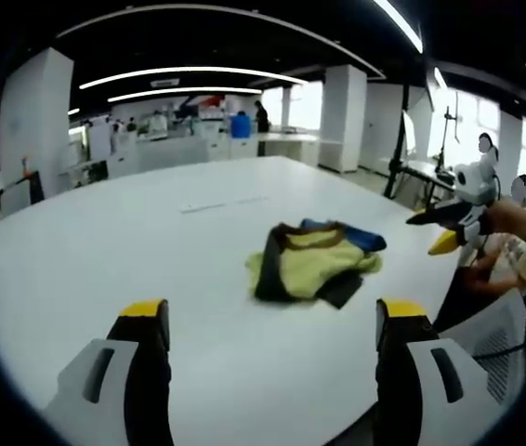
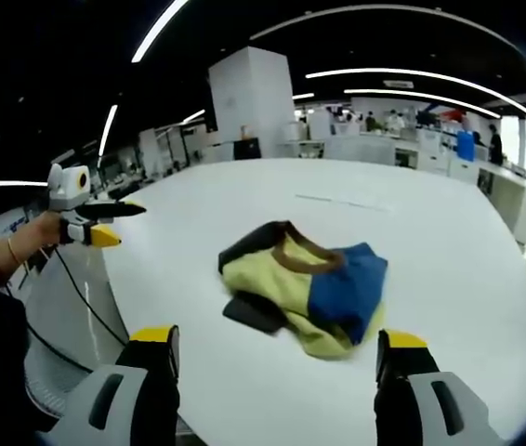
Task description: Fold the garment on the visible template until the final outline fits inside the template.
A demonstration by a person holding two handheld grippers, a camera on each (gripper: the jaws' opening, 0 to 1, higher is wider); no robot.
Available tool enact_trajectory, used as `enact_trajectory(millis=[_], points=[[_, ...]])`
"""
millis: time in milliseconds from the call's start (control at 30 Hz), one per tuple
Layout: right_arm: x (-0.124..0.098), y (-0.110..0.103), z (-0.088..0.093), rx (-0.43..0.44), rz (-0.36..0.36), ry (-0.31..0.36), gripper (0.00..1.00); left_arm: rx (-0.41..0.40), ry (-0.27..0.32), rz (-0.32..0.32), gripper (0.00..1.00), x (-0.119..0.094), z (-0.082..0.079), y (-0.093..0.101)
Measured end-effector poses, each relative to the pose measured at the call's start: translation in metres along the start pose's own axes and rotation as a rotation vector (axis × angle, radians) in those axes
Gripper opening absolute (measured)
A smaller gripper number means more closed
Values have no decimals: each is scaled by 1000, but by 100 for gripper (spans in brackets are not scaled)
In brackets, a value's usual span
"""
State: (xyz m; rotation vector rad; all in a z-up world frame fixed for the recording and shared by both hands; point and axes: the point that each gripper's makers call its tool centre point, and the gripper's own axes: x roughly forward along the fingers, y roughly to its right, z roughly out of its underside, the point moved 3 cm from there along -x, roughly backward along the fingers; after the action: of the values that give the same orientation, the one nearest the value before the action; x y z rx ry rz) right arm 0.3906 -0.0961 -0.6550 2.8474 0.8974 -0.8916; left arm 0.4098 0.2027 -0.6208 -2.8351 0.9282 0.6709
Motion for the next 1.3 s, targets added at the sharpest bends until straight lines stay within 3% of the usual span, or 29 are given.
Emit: enact_trajectory(millis=[333, 633, 900, 1300], points=[[3, 6, -5, 9, -6, 14, 83, -15, 4, 10, 81, 3, -3, 1], [12, 15, -17, -14, -23, 20, 77, 41, -28, 55, 77, 19, -9, -1], [32, 26, -19, -25, -58, -19, 66, 52, -27, 96, 69, 42, -14, -7], [67, 51, -20, 14, -80, -71, 53, -13, -14, 137, 49, 86, -13, -16]])
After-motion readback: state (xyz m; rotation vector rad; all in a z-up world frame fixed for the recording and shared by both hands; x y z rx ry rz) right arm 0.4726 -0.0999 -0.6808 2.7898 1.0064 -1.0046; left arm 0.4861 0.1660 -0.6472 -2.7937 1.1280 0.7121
